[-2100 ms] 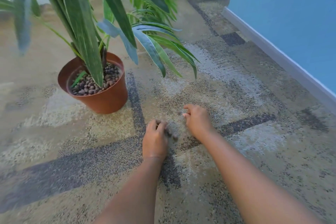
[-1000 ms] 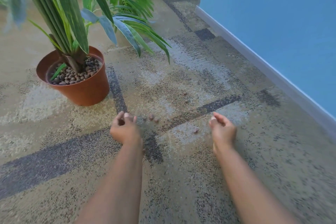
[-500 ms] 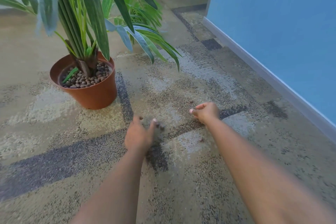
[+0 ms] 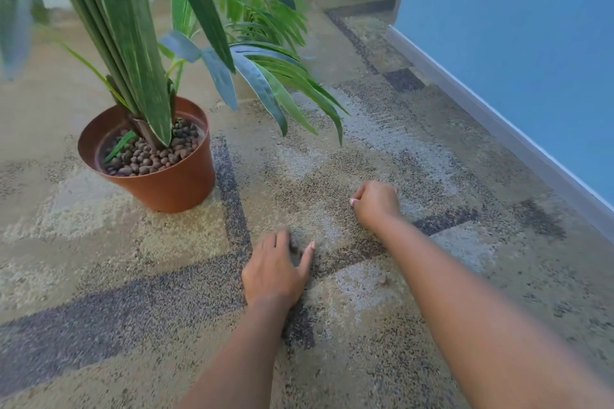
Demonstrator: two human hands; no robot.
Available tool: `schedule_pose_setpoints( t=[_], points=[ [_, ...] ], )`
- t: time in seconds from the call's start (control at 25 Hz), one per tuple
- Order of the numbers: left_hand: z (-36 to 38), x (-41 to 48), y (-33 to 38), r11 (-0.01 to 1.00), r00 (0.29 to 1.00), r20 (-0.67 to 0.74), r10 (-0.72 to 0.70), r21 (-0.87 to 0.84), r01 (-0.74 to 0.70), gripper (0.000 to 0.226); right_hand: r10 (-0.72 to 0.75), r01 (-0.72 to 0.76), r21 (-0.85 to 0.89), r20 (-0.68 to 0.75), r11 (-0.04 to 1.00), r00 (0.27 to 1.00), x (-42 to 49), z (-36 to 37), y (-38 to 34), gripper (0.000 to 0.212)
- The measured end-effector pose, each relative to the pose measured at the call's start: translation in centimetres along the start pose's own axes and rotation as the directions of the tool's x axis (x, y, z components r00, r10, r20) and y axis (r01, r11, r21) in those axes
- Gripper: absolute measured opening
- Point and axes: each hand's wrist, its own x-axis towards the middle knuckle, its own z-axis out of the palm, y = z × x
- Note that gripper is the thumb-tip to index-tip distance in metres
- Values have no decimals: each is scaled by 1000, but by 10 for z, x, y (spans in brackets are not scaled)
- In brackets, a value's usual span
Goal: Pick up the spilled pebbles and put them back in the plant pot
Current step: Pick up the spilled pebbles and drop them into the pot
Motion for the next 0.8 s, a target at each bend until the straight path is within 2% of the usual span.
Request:
schedule_pose_setpoints(
  t=[0.12, 0.28, 0.36, 0.4, 0.48, 0.52, 0.56, 0.6, 0.64, 0.68, 0.76, 0.8],
  points=[
    [2, -1, 0, 999, 999, -30, 32, -3, -32, 36, 1, -10, 117, 74, 993, 997, -3, -6, 9, 8],
    [5, 4, -4, 987, 990, -9, 143, 73, -142, 28, 166, -264, 315, 305, 912, 938, -12, -30, 34, 6],
    [2, 8, -1, 978, 983, 50, 178, 103, -182, 29, 193, -353, 465, 356, 812, 914, -39, -37, 48, 6],
    [1, 10, 1, 974, 978, 84, 192, 107, -200, 29, 210, -425, 585, 400, 691, 892, -55, -39, 57, 7],
    [2, 7, 5, 972, 968, 150, 204, 88, -218, 24, 200, -550, 778, 512, 303, 835, -86, -42, 77, 15],
    [4, 1, 7, 974, 964, 169, 205, 64, -219, 19, 187, -561, 818, 535, 128, 824, -97, -42, 87, 18],
    [7, -6, 8, 975, 962, 172, 211, 27, -219, 15, 190, -552, 833, 537, 33, 822, -104, -42, 95, 21],
    [8, -15, 9, 976, 964, 154, 218, -21, -217, 17, 190, -542, 840, 531, 6, 826, -110, -43, 99, 23],
    [9, -22, 9, 973, 966, 122, 226, -76, -218, 21, 204, -528, 845, 503, 90, 840, -114, -42, 99, 24],
    [9, -26, 8, 968, 968, 99, 231, -119, -219, 25, 213, -506, 819, 462, 271, 861, -118, -38, 95, 24],
    [9, -30, 6, 962, 963, 86, 255, -126, -243, 29, 187, -383, 600, 363, 703, 913, -128, -33, 80, 19],
    [10, -29, 4, 959, 958, 94, 269, -117, -258, 26, 160, -299, 467, 315, 832, 936, -131, -30, 72, 17]
  ],
)
